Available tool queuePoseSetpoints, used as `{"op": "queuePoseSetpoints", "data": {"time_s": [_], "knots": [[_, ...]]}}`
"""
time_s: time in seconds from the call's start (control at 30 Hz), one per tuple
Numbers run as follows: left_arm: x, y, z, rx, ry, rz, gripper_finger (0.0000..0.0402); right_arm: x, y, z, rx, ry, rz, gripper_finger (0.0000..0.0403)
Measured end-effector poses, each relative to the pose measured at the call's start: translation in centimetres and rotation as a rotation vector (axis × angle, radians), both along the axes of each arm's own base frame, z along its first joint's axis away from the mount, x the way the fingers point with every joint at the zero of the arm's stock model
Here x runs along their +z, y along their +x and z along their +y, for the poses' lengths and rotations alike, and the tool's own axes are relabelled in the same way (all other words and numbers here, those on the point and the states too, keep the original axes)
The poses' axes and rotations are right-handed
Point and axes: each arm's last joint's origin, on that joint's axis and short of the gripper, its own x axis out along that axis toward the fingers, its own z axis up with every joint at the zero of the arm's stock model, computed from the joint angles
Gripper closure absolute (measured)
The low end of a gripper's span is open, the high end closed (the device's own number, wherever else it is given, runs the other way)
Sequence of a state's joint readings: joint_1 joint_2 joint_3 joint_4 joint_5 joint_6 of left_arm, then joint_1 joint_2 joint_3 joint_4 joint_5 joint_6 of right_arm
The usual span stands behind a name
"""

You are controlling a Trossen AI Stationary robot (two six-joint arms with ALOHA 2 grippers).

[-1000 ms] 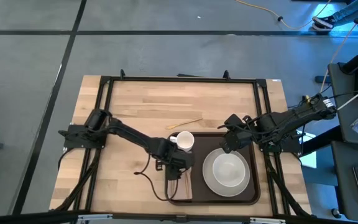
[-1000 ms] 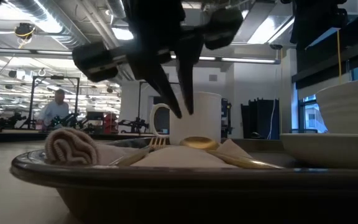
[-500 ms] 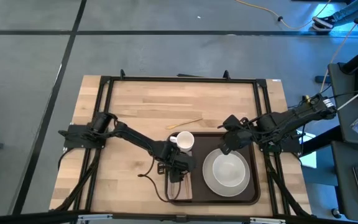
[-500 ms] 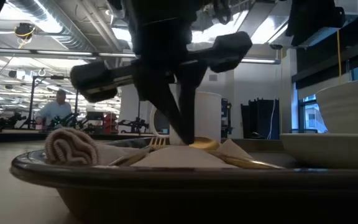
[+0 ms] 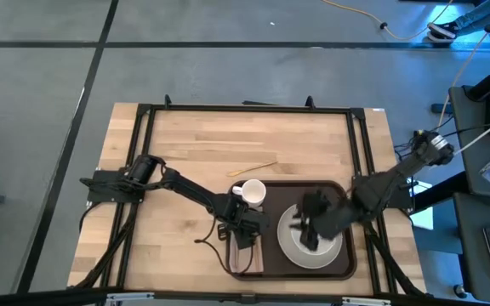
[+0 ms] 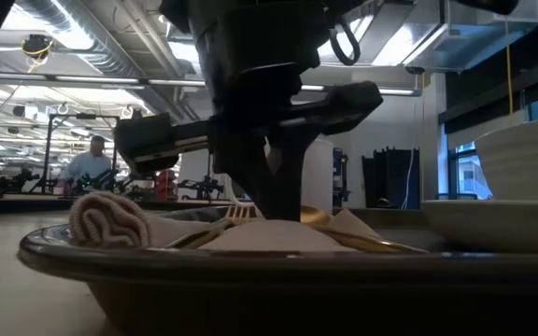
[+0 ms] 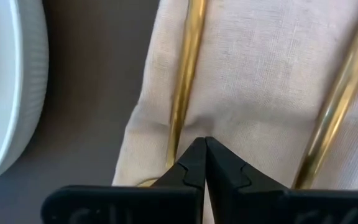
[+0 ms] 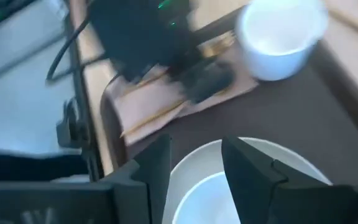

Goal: Set up tray
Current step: Adjust the brown napkin

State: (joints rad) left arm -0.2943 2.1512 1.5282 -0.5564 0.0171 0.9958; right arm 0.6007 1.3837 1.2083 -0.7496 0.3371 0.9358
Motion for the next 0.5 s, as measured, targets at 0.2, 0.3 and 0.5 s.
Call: {"op": "queuePoseSetpoints", "data": {"time_s": [0.2,0.3,0.5], "knots": [[0.0,0.3,0.5,0.082,-0.042,-0.006,0.04,-3.8,1.3,4.6,0.125,-0.118,0.005,0.0258],[-0.1,0.4,0.7,0.114,-0.053,-0.004,0.0399,-6.1,2.3,6.1,0.142,-0.177,0.005,0.0258],[-0.1,0.5,0.8,0.137,-0.055,-0.008,0.04,-10.2,4.6,8.2,0.204,-0.21,-0.009,0.0258]]}}
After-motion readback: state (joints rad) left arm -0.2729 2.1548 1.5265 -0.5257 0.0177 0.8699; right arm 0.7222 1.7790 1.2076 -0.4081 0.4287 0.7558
